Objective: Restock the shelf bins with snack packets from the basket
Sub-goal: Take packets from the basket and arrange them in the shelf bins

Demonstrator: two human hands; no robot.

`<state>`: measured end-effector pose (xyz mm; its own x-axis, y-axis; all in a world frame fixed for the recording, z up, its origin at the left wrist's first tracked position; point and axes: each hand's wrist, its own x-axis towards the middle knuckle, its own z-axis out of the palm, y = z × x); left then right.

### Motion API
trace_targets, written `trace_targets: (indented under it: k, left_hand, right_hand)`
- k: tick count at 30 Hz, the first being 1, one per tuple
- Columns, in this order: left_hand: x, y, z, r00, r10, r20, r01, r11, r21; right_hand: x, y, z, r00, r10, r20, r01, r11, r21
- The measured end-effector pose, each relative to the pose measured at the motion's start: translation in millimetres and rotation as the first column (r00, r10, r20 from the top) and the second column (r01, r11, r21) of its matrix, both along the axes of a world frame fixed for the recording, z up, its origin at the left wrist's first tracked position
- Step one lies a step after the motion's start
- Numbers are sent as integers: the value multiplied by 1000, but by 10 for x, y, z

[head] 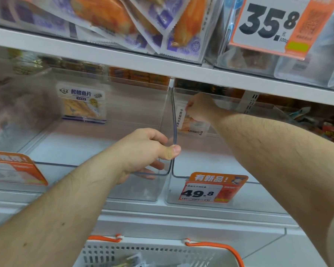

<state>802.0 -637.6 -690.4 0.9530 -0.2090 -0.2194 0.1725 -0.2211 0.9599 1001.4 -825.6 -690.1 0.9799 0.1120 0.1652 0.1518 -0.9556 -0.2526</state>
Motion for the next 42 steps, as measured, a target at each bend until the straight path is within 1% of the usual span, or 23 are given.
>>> trace_targets:
  k: [3,4,7,9,18,22,24,26,27,28,30,31,32,33,35,37,39,42]
  left_hand:
    - [11,0,-5,1000,5,2,-5,1000,4]
    - [12,0,-5,1000,6,2,-6,1000,5]
    - [14,-1,-13,1000,12,2,-12,1000,12]
    - [11,-3,-10,1000,11,3,-11,1000,18]
    - [5,-5,-2,999,13,36,-16,997,70]
    - [-68,-40,34,998,9,66,-17,992,126]
    - [-123,-70,47,990,23,143,-50,981,189]
    - [-198,-96,76,950,56,308,-152,942,298]
    - [-257,-108,101,916,79,395,-219,920,326]
    - [-332,-118,134,878,105,466,-277,907,318]
    - [-506,-115,184,815,135,564,-338,901,271]
    - [-595,-100,184,799,130,587,-343,900,268]
    - [-685,-77,164,801,105,590,-330,899,288]
    - [-767,-45,126,820,64,568,-298,895,330]
    - [-926,30,36,880,-41,472,-194,877,439]
    - [-1057,100,-52,922,-149,357,-79,831,551]
    - [-1146,151,-163,934,-240,266,18,774,633]
    - [-1218,219,-371,936,-332,116,168,712,682]
  right_hand:
    - [-18,10,-5,1000,3,5,-3,999,32]
    - [-36,19,-1,999,7,34,-8,999,41]
    - [-100,62,-2,983,11,183,-24,998,64]
    - [-121,87,-8,969,16,245,-41,995,96]
    - [-348,145,128,968,-13,251,-22,990,140]
    - [-678,214,304,963,-38,265,10,994,106]
    - [-897,254,414,969,-59,242,40,996,79]
    - [-1142,287,503,974,-65,216,45,994,97]
    - [-1273,295,529,976,-66,205,36,988,149]
    - [-1414,304,548,978,-66,198,18,971,237]
    - [-1711,325,565,973,-54,224,-40,919,391]
    - [-1861,340,572,967,-36,250,-74,906,416]
    - [-2001,358,567,962,-13,272,-105,904,413]
    - [-2133,377,555,957,13,290,-134,906,402]
    - [-2382,422,490,955,49,291,-169,899,405]
    - [-2588,474,355,957,88,277,-206,879,430]
    - [-2746,540,135,956,129,263,-237,870,432]
    - [-2946,594,-356,963,197,182,-259,863,434]
